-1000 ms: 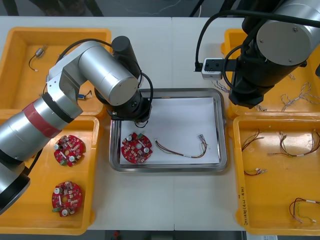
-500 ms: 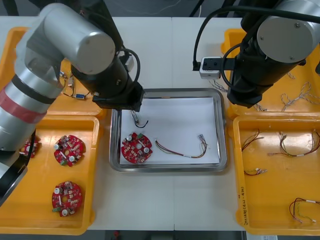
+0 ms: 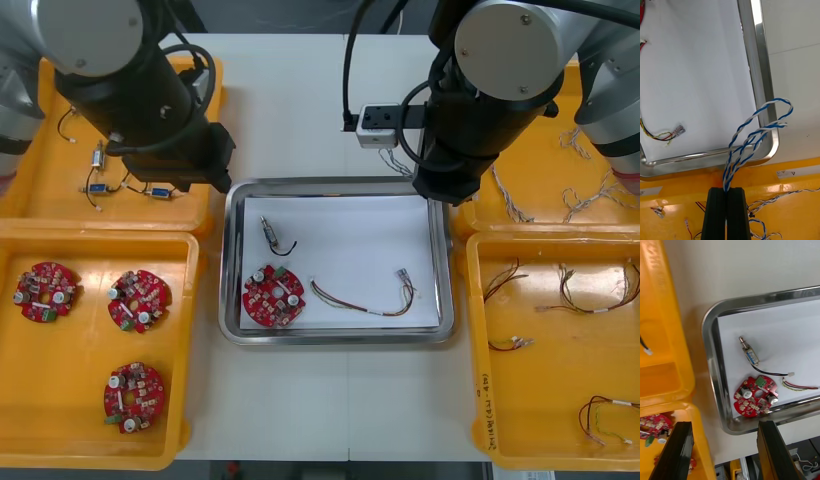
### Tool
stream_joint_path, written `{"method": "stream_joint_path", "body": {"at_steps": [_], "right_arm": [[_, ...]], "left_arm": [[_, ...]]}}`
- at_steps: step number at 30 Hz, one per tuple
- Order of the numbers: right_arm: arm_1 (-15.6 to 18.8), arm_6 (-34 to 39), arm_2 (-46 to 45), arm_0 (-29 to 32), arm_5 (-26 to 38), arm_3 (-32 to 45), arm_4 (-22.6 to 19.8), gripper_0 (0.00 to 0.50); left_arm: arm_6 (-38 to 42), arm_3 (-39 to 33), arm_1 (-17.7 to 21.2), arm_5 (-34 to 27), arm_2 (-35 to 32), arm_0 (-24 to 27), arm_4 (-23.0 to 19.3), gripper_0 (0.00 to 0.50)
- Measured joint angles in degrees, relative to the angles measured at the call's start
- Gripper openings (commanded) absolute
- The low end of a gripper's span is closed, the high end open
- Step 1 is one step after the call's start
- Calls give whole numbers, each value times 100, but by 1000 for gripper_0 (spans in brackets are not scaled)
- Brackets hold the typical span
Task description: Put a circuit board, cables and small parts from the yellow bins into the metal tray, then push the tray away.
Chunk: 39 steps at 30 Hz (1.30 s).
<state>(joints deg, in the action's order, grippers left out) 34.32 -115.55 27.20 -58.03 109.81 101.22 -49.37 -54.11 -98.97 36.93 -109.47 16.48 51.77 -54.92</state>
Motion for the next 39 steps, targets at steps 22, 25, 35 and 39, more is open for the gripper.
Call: {"method": "stream_joint_path", "body": {"at_steps": [22,25,35,39], "right_arm": [[-761,1,1397,-537,-432,-1238,374,0],[-859,0,1408,-557,-669,-1393,381,0],[-891,0,1864,-563,-1220,-1577,650,0],[-916,-1,1908,-563,-1521,-1875,650,0]], "left_arm": [[-2475,764,761,-12,-1237,-61,234,500],[-3182,815,762,-12,-1293,-71,545,500],[-4297,846,780,-13,-1550,-472,921,500],[-4347,960,827,29,-1665,-639,941,500]]}}
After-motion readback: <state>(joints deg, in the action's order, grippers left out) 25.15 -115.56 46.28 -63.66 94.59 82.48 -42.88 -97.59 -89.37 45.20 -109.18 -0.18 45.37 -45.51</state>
